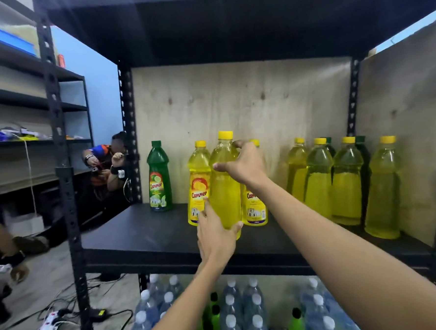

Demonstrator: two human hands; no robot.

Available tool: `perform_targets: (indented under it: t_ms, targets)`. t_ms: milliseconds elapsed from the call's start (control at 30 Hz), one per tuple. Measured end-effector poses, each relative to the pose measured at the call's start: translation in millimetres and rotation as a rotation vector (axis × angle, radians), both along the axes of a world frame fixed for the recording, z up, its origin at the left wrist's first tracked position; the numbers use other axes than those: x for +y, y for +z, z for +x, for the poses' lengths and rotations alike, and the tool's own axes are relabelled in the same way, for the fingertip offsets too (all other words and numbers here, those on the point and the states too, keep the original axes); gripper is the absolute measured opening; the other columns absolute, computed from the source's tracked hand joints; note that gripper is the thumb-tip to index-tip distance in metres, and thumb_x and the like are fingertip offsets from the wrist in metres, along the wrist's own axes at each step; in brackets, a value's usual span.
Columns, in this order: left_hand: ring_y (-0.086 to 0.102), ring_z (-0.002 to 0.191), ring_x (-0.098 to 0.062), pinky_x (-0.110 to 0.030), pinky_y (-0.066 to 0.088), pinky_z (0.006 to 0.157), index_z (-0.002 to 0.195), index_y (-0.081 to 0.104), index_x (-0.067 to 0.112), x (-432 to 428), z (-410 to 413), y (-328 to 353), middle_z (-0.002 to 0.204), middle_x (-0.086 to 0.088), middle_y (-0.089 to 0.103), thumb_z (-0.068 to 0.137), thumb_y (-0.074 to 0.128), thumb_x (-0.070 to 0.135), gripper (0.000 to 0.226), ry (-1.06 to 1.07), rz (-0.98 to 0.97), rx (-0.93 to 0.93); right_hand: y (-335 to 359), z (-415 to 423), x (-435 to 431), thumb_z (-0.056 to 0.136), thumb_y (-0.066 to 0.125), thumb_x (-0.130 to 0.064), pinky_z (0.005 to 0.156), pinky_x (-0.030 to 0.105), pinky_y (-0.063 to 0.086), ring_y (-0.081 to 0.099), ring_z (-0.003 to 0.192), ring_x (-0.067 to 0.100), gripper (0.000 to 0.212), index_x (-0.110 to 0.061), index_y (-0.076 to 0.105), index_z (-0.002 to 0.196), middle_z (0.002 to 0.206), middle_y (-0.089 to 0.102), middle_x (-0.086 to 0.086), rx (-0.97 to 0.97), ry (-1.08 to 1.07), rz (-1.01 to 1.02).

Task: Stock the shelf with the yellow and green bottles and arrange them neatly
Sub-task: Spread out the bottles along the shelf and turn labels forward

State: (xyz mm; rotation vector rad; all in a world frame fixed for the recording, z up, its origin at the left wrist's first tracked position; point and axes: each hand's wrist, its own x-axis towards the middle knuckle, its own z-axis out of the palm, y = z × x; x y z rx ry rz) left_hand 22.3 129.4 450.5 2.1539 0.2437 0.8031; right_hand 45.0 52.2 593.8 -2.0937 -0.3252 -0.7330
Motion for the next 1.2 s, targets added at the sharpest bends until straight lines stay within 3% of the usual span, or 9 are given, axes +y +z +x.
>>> perform_targets:
  t_ms: [267, 500, 633, 733, 867, 967, 1067, 1133, 1200]
  targets:
    - [0.047, 0.128, -0.035, -0.045, 0.042, 0.099, 0.156, 0.011, 0.021, 49.5, 7.4, -17.1, 0.141, -0.012, 0.041, 0.077, 0.078, 0.048, 0.106, 0.058, 0.002, 0.057, -14.0, 7.0, 46.7, 0.067, 0.087, -0.042, 0.093, 0.033, 0.048, 0.058, 0.122, 0.028, 0.074, -0.013, 0.061, 0.129, 0.129, 0.064, 0.013, 0.052, 0.058, -0.023]
    - [0.047, 0.128, -0.034, -0.046, 0.043, 0.096, 0.156, 0.008, 0.023, 69.6, 13.0, -21.8, 0.143, -0.008, 0.04, 0.079, 0.073, 0.054, 0.105, 0.081, 0.057, 0.066, -18.9, 25.0, 64.2, 0.063, 0.088, -0.047, 0.095, 0.034, 0.048, 0.058, 0.122, 0.028, 0.08, -0.017, 0.059, 0.131, 0.129, 0.063, 0.01, 0.024, 0.08, -0.027]
    - [0.051, 0.125, -0.031, -0.044, 0.044, 0.097, 0.154, 0.012, 0.033, 95.2, 21.3, -24.6, 0.139, -0.004, 0.045, 0.076, 0.073, 0.059, 0.102, -0.095, 0.069, 0.081, -11.0, 41.5, 55.6, 0.064, 0.09, -0.036, 0.091, 0.034, 0.051, 0.06, 0.111, 0.023, 0.07, -0.021, 0.056, 0.124, 0.121, 0.064, 0.006, 0.198, 0.228, 0.077]
    - [0.055, 0.123, -0.018, -0.042, 0.046, 0.104, 0.148, 0.023, 0.042, 118.4, 25.7, -20.9, 0.137, 0.006, 0.053, 0.072, 0.077, 0.058, 0.095, -0.313, 0.0, 0.111, -2.4, 46.0, 42.5, 0.069, 0.089, -0.019, 0.089, 0.036, 0.056, 0.061, 0.107, 0.02, 0.069, -0.021, 0.053, 0.129, 0.12, 0.062, 0.007, 0.392, 0.451, 0.144]
    - [0.057, 0.122, -0.005, -0.041, 0.046, 0.107, 0.155, 0.017, 0.036, 139.2, 31.7, -10.4, 0.137, 0.015, 0.057, 0.074, 0.082, 0.042, 0.104, -0.591, -0.12, 0.247, -12.3, 45.8, 50.2, 0.066, 0.09, -0.028, 0.094, 0.039, 0.055, 0.063, 0.109, 0.022, 0.081, -0.02, 0.052, 0.137, 0.124, 0.064, 0.007, 0.264, 0.355, 0.082]
    - [0.063, 0.113, -0.008, -0.042, 0.052, 0.1, 0.148, 0.033, 0.039, 124.3, 33.0, -9.7, 0.127, 0.011, 0.063, 0.068, 0.087, 0.04, 0.097, -0.474, -0.156, 0.2, -18.7, 37.6, 57.4, 0.065, 0.088, -0.043, 0.085, 0.028, 0.047, 0.059, 0.113, 0.024, 0.077, -0.018, 0.052, 0.128, 0.124, 0.061, 0.006, 0.115, 0.173, 0.044]
    - [0.063, 0.108, -0.015, -0.039, 0.053, 0.093, 0.139, 0.042, 0.042, 89.7, 25.0, -17.6, 0.124, 0.006, 0.058, 0.051, 0.083, 0.065, 0.1, -0.138, -0.141, 0.048, -25.1, 31.4, 66.4, 0.063, 0.085, -0.054, 0.082, 0.032, 0.045, 0.055, 0.115, 0.031, 0.086, -0.015, 0.044, 0.127, 0.127, 0.052, 0.012, 0.062, 0.05, 0.047]
    - [0.059, 0.113, -0.02, -0.036, 0.047, 0.093, 0.14, 0.04, 0.036, 76.1, 20.1, -22.1, 0.126, 0.003, 0.052, 0.059, 0.084, 0.057, 0.095, 0.028, -0.101, -0.006, -29.3, 29.9, 71.5, 0.062, 0.084, -0.057, 0.087, 0.036, 0.047, 0.053, 0.116, 0.034, 0.091, -0.012, 0.041, 0.128, 0.128, 0.05, 0.015, 0.05, 0.025, 0.05]
    - [0.057, 0.115, -0.019, -0.038, 0.048, 0.094, 0.137, 0.042, 0.034, 78.4, 19.8, -24.4, 0.123, 0.003, 0.055, 0.061, 0.085, 0.054, 0.09, 0.03, -0.076, -0.054, -28.7, 32.8, 67.9, 0.06, 0.085, -0.057, 0.092, 0.039, 0.046, 0.051, 0.119, 0.034, 0.094, -0.011, 0.04, 0.129, 0.129, 0.05, 0.017, 0.071, 0.029, 0.029]
